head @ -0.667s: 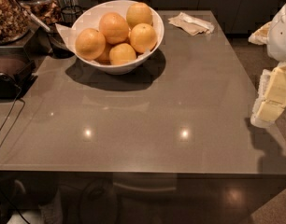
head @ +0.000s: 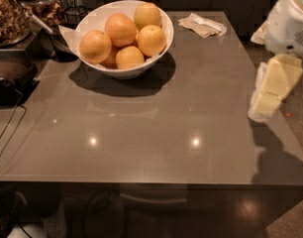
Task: Pick orange from white bowl
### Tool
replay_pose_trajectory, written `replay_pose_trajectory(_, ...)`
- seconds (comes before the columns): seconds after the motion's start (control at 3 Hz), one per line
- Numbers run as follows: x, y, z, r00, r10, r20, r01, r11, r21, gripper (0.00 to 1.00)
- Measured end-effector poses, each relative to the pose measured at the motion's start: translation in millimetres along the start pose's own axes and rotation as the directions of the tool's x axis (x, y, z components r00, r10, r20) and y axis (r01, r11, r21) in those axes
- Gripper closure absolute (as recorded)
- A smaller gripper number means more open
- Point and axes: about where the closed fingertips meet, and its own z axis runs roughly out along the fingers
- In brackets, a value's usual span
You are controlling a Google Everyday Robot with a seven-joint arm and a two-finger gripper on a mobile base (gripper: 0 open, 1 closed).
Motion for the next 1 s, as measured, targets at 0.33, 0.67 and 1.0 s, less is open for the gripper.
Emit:
replay_pose_trajectory(0.33, -23.3, -23.6, 10.0, 1.0, 0.026, -0.017, -0.027, 0.9982, -0.055, 0.0)
replay_pose_trajectory(0.67, -50.6, -49.5, 20.6, 0.999, 0.023, -0.023, -0.024, 0.998, -0.058, 0.0)
replay_pose_trajectory(1.0, -59.9, -57.2, 21.5, 1.0, 0.017, 0.004, -0.017, 0.9994, -0.03, 0.0)
